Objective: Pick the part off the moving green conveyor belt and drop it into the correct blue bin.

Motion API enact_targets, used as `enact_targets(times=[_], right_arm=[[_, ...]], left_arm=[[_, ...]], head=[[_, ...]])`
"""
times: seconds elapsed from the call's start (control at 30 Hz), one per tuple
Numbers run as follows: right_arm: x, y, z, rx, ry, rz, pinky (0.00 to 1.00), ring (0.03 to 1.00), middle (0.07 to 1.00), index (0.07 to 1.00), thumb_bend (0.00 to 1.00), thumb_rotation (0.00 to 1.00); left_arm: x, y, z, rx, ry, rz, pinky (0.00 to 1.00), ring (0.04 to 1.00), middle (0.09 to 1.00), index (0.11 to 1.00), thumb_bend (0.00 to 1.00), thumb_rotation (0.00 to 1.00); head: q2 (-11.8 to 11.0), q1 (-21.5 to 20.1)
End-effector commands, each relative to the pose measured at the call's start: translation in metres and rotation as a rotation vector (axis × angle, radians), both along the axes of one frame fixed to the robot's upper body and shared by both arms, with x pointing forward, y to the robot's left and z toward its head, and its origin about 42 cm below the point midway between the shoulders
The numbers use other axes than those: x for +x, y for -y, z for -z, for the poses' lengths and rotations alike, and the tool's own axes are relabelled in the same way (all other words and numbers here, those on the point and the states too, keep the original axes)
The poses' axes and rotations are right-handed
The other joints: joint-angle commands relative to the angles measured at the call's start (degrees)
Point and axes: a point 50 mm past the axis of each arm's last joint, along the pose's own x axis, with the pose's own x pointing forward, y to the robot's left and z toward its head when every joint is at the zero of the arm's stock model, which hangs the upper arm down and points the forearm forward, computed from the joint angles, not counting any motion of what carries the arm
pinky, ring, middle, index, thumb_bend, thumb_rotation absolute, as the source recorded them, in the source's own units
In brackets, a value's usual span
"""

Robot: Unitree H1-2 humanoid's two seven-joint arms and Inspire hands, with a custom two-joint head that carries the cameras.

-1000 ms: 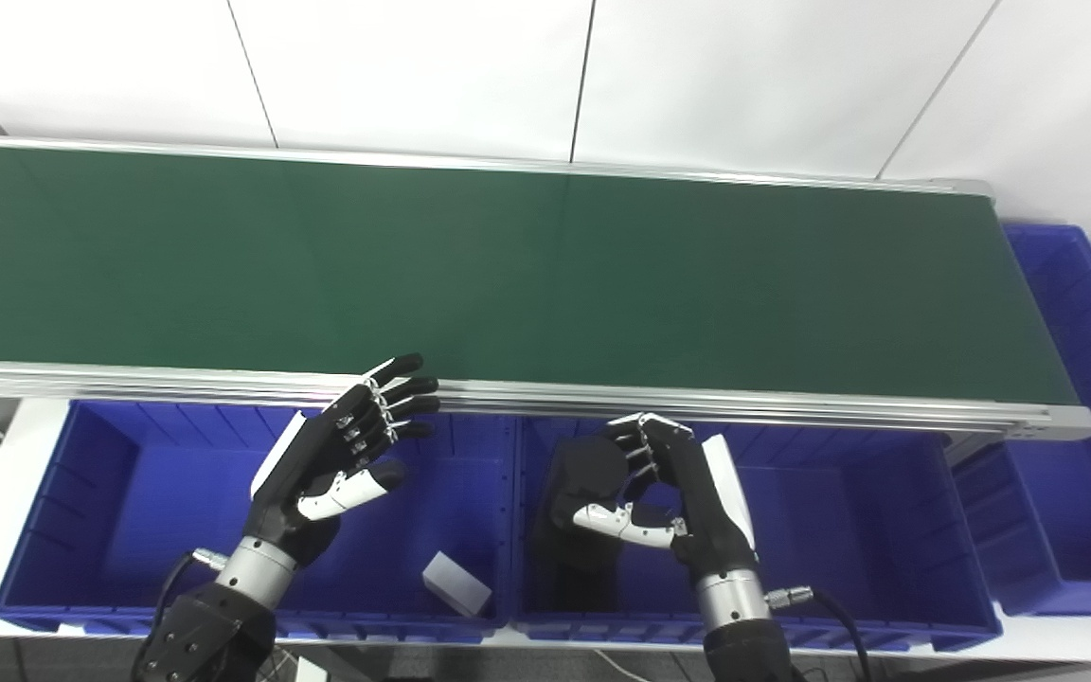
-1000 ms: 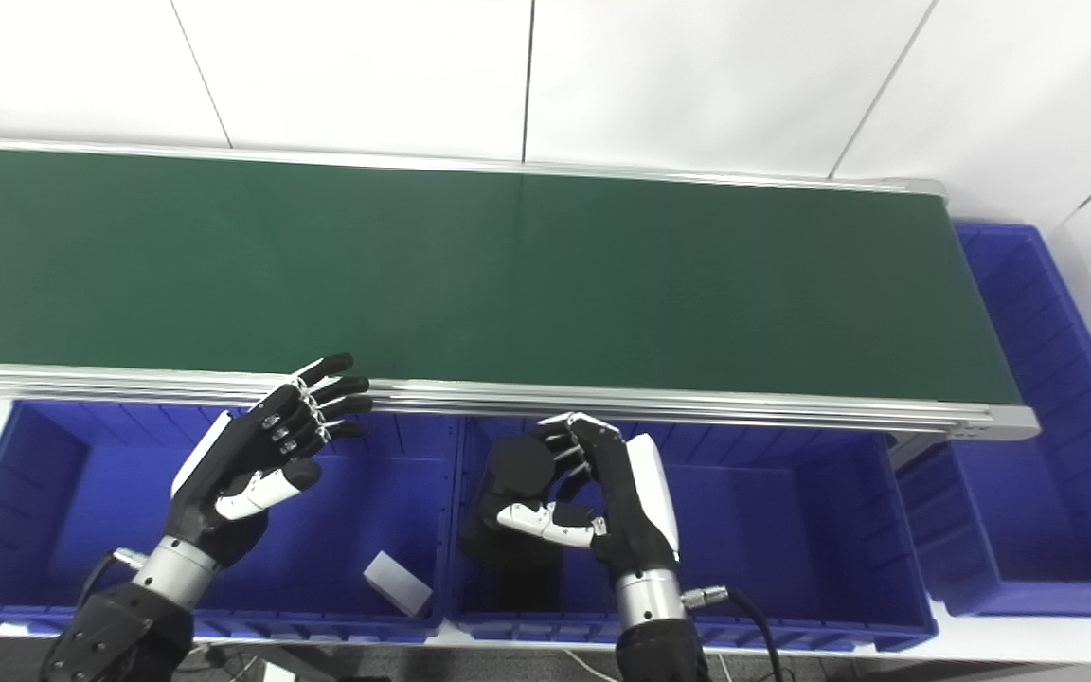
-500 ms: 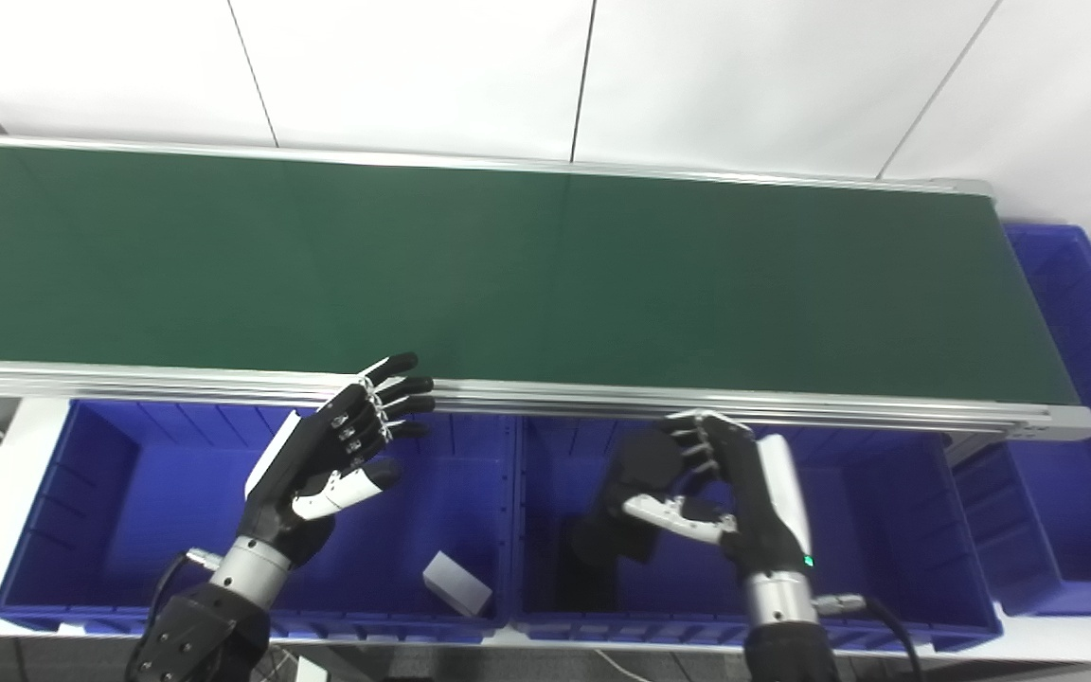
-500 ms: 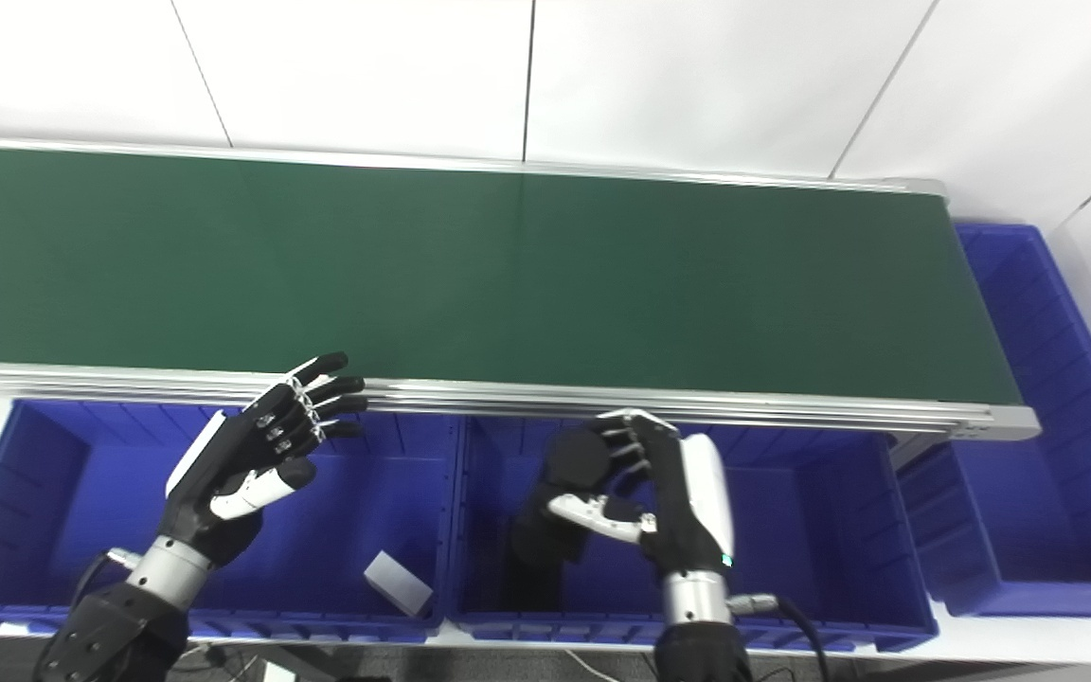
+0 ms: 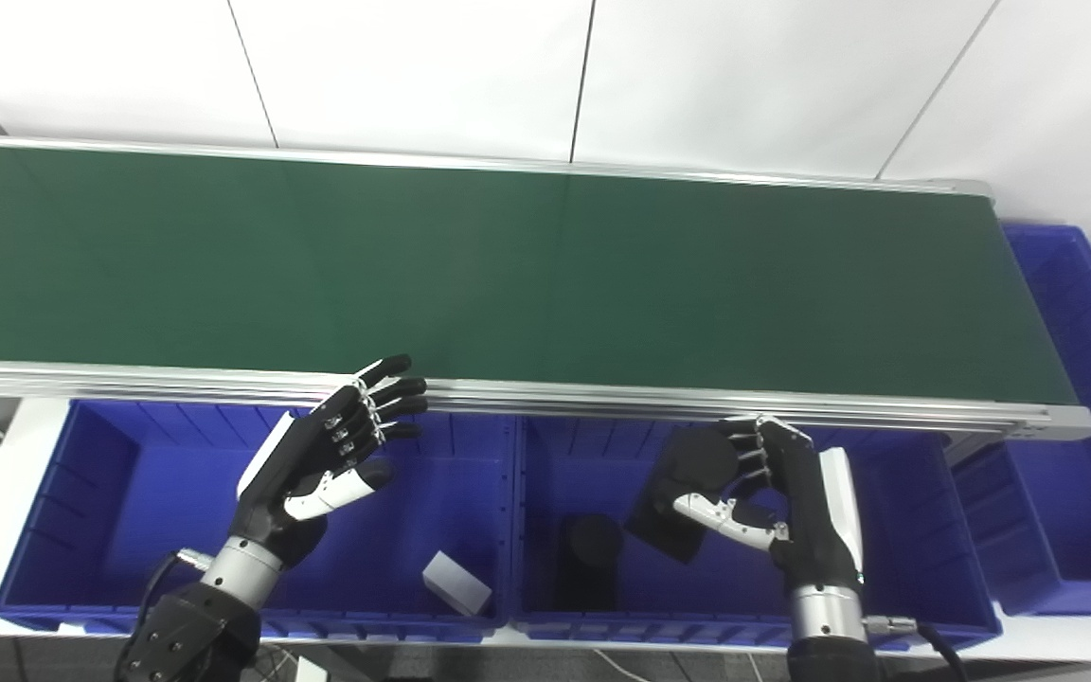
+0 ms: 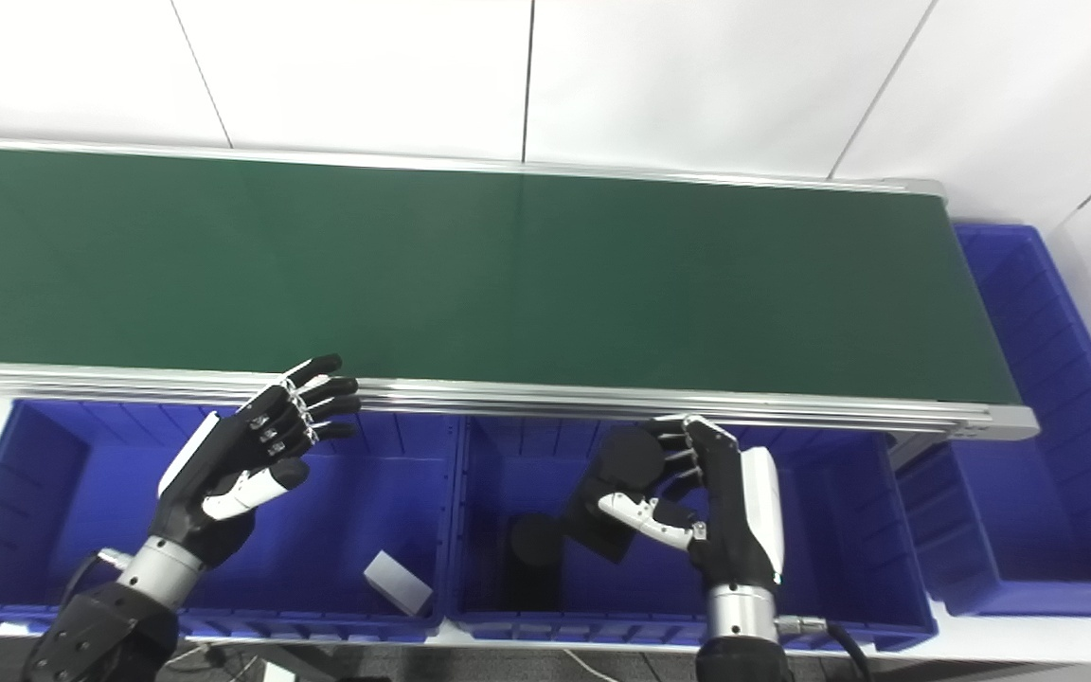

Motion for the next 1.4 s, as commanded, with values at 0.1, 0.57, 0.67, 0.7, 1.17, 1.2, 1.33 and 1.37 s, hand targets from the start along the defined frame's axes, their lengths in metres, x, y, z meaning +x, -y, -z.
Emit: enact_targets(times=[0.1, 0.57, 0.67, 0.7, 1.17, 1.2, 1.33, 1.37], right_arm=[[0.000, -0.001, -0.014, -0.010, 0.079, 0.013, 0.34, 0.431, 0.512, 0.534, 0.50, 0.00], [-0.001, -0.009, -0.023, -0.084, -0.008, -0.112, 0.52, 0.563, 0.615, 0.498, 0.52, 0.06], [-0.001, -0.010, -0.025, -0.103, -0.040, -0.157, 0.70, 0.768, 0.781, 0.741, 0.77, 0.18], [-0.001, -0.011, -0.025, -0.100, -0.046, -0.171, 0.72, 0.788, 0.797, 0.761, 0.79, 0.20], [0.003, -0.016, -0.023, -0.206, -0.175, -0.307, 0.78, 0.929, 0.957, 0.942, 0.90, 0.42], [0.004, -0.016, -0.022, -0.211, -0.177, -0.307, 0.77, 0.925, 0.953, 0.941, 0.90, 0.42], [0.004, -0.018, -0.024, -0.193, -0.146, -0.306, 0.75, 0.907, 0.941, 0.939, 0.88, 0.41], [0.004, -0.019, -0.025, -0.188, -0.138, -0.304, 0.75, 0.905, 0.939, 0.938, 0.87, 0.41]], left_arm=[[0.005, -0.004, -0.014, -0.004, 0.056, 0.015, 0.75, 0.809, 0.822, 0.874, 0.99, 0.47], [0.005, -0.008, -0.019, 0.006, 0.060, 0.016, 0.72, 0.789, 0.820, 0.879, 1.00, 0.47], [0.005, -0.008, -0.020, 0.000, 0.052, 0.012, 0.74, 0.793, 0.818, 0.873, 1.00, 0.47], [0.005, -0.008, -0.020, 0.001, 0.052, 0.013, 0.74, 0.794, 0.818, 0.873, 1.00, 0.46], [0.005, -0.009, -0.019, -0.003, 0.056, 0.021, 0.73, 0.794, 0.818, 0.871, 0.99, 0.47], [0.005, -0.009, -0.019, -0.003, 0.056, 0.021, 0.73, 0.794, 0.818, 0.873, 0.99, 0.47], [0.004, -0.008, -0.019, -0.002, 0.052, 0.018, 0.73, 0.794, 0.820, 0.875, 0.99, 0.46], [0.004, -0.008, -0.019, -0.001, 0.052, 0.019, 0.73, 0.795, 0.820, 0.874, 0.99, 0.46]], head=[[0.24, 0.03], [0.98, -1.19], [1.00, -1.19], [0.98, -1.23], [0.65, -1.25], [0.50, -1.20], [0.34, -1.23], [0.34, -1.23]])
